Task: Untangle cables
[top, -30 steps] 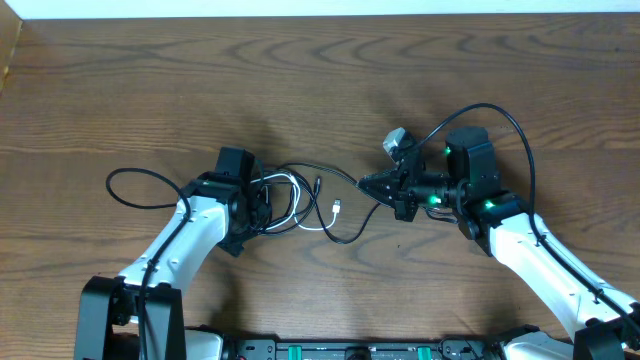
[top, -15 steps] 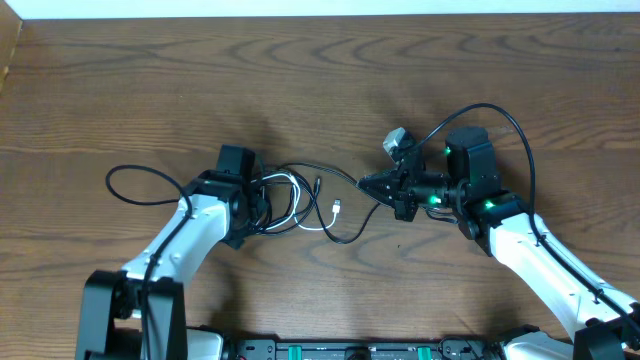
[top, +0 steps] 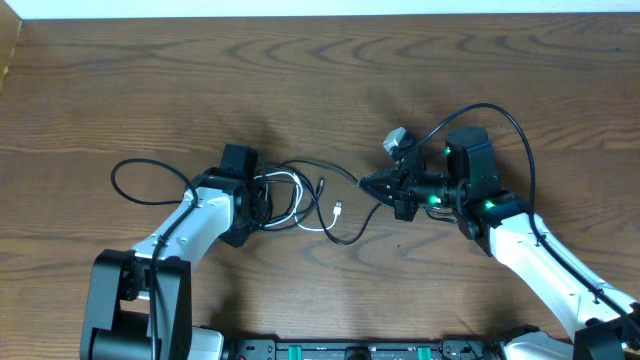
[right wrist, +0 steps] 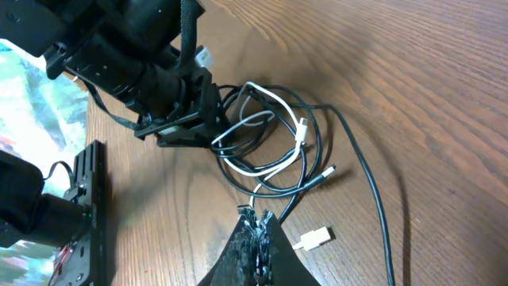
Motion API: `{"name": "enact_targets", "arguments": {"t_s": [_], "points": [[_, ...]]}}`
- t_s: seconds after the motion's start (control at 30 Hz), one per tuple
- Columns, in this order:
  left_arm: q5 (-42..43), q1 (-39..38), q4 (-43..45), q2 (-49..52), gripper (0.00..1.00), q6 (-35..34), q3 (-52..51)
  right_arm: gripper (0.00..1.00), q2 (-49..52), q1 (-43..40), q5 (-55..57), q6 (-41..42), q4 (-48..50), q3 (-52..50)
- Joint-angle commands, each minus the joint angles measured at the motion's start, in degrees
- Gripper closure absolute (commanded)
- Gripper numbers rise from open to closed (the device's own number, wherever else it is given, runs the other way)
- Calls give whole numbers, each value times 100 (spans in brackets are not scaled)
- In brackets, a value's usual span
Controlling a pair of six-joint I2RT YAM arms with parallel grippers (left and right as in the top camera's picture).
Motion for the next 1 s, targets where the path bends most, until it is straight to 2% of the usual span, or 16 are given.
{"name": "enact_targets", "arguments": {"t_s": [0.0, 0.13, 0.2, 0.23, 0.37, 0.53, 0.8, 0.97], "points": [[52, 13, 76, 284, 66, -48, -138, 99, -15, -17, -17, 37, 2, 24], [55, 13, 76, 282, 76, -48, -138, 99, -15, -17, -17, 37, 2, 24], [57, 13, 76, 282, 90, -48, -136, 99, -15, -17, -17, 37, 0, 24], [63, 13, 74, 273, 92, -46, -136, 99, -15, -20, -17, 37, 0, 24], [219, 13, 61, 131, 92, 142, -101, 99, -15, -17, -15, 35, 0, 24], [400, 13, -79, -374, 92, 776, 129, 99, -15, -20, -15, 35, 0, 24], [1215, 13, -46, -1991, 92, 2096, 404, 99, -15, -17, -17, 37, 2, 24], [1239, 13, 37, -3051, 92, 2490, 407, 99, -15, -17, -20, 42, 2, 24]]}}
